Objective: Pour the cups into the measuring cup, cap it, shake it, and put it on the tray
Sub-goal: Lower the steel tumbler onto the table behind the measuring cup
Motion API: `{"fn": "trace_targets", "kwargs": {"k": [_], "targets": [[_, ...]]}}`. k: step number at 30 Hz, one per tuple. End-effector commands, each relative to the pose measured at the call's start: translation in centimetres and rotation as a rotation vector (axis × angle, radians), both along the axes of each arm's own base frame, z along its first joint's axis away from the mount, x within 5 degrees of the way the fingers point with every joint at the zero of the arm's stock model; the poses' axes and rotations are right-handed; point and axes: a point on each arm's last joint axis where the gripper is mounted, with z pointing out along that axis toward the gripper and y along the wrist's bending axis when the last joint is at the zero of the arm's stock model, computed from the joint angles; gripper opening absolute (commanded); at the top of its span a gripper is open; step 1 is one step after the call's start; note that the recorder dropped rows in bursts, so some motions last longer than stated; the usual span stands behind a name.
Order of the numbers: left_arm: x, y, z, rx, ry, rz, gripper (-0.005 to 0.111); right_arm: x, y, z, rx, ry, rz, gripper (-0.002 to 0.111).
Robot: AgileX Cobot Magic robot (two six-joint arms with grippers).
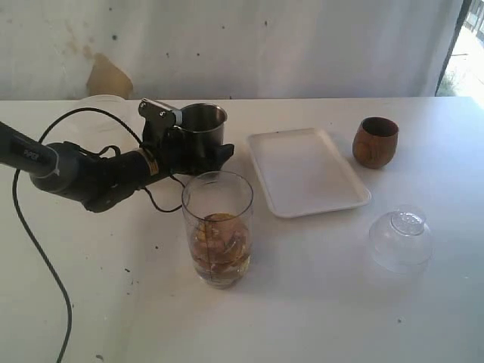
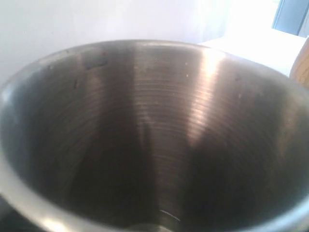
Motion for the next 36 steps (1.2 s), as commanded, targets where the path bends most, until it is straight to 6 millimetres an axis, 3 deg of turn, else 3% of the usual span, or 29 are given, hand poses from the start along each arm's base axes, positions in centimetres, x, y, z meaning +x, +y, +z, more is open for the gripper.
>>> {"fn": "trace_targets", "kwargs": {"k": [1,23,27,36], "targets": [[0.09,-0.05,0.25,-0.022,-0.007,0.012,0.093,0.0,-0.03,-0.13,0.001,-0.007,-0.007,0.0],[0.14,-0.07,0.83,-0.014,-0.036,0.008,0.094,0.0,-0.03,-0.13,0.001,-0.007,-0.007,0.0],[0.11,-0.01,0.67,0.009,-0.038,0.008,0.105,0.0,-0.03,-0.13,0.001,-0.007,-0.007,0.0],[0.0,-0.12,0.62,0.001,-0.023,-0.006,0.105,0.0,-0.03,-0.13,0.001,-0.007,-0.007,0.0]]}}
